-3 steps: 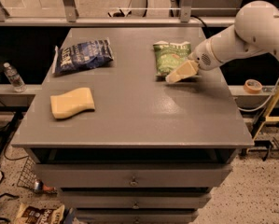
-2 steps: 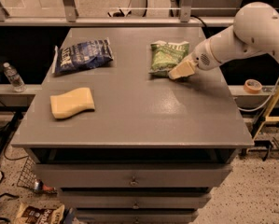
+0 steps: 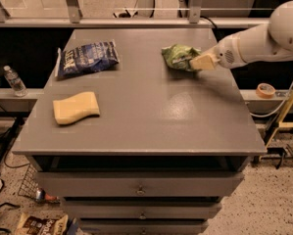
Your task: Pick green jalapeno chip bag
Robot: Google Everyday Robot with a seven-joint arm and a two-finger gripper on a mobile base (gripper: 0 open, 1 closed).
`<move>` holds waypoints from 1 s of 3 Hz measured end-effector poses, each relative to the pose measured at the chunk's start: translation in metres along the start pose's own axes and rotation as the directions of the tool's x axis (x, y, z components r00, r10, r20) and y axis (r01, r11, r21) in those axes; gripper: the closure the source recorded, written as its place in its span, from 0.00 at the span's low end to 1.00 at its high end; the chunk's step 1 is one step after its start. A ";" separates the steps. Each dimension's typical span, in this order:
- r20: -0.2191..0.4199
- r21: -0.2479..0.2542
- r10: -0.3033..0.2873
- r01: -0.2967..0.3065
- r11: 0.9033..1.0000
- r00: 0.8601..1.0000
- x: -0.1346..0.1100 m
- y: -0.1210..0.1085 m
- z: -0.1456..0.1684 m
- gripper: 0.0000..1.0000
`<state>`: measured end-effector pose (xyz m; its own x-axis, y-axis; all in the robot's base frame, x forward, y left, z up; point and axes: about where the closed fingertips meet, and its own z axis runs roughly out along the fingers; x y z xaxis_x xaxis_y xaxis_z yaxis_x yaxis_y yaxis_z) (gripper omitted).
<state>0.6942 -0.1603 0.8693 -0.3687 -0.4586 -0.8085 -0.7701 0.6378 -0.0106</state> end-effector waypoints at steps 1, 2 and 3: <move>0.110 0.026 -0.063 0.060 0.998 0.992 -0.031 -0.006 -0.033 1.00; 0.194 0.058 -0.143 0.134 0.989 0.971 -0.062 -0.009 -0.061 1.00; 0.240 0.068 -0.185 0.173 0.983 0.953 -0.079 -0.009 -0.076 1.00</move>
Offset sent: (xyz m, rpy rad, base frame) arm -0.0059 -0.0286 0.1395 0.0821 -0.3769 0.0727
